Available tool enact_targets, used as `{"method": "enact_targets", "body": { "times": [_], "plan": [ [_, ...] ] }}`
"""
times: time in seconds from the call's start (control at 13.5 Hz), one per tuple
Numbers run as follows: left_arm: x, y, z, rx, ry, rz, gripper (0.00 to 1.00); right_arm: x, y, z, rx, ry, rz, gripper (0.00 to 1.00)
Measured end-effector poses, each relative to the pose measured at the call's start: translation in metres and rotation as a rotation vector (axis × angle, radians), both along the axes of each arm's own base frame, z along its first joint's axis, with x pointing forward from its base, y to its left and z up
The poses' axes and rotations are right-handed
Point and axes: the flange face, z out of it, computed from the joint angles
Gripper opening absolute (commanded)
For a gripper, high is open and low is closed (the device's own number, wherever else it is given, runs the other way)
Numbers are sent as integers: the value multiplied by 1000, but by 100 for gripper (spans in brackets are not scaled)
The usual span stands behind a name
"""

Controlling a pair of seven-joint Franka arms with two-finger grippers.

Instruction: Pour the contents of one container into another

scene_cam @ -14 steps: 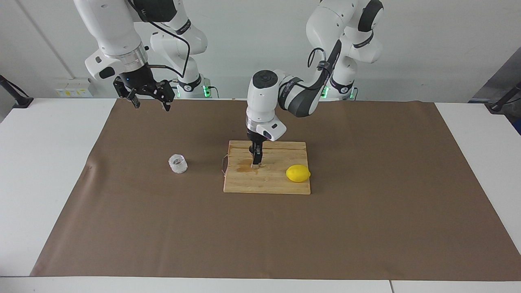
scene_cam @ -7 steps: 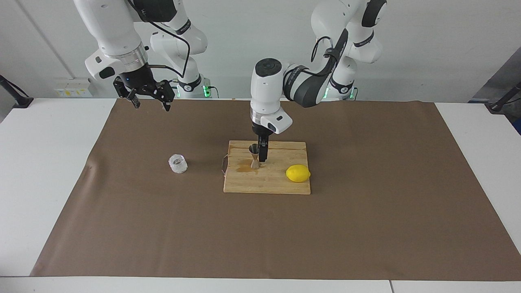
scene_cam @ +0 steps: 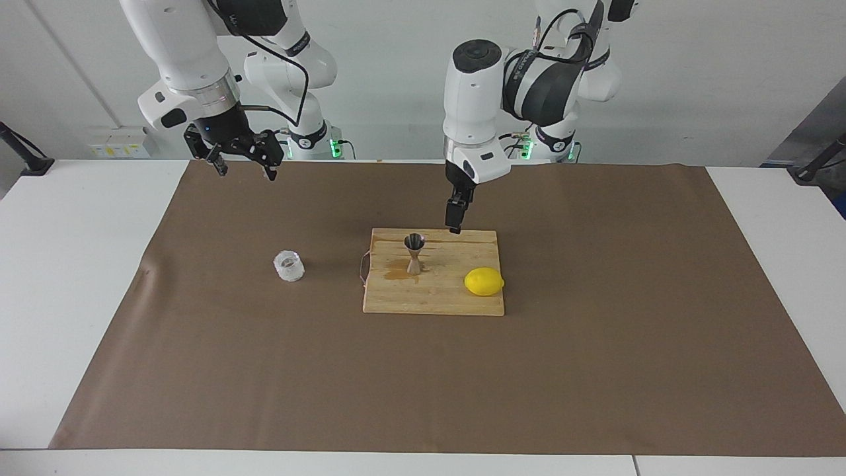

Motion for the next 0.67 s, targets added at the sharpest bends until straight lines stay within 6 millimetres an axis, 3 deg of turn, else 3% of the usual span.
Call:
{"method": "enact_targets", "body": {
  "times": [0.22,0.37,0.67],
  "plan": [
    [14,51,33,13,-13,-156,100,0,-1,-1,0,5,5,100],
    [20,92,53,12,-16,-267,100,-2,-5,-5,4,23,110,100],
    [33,166,60,27,24,-504,100,-5,-15,-28,21,21,440,100]
  ]
}}
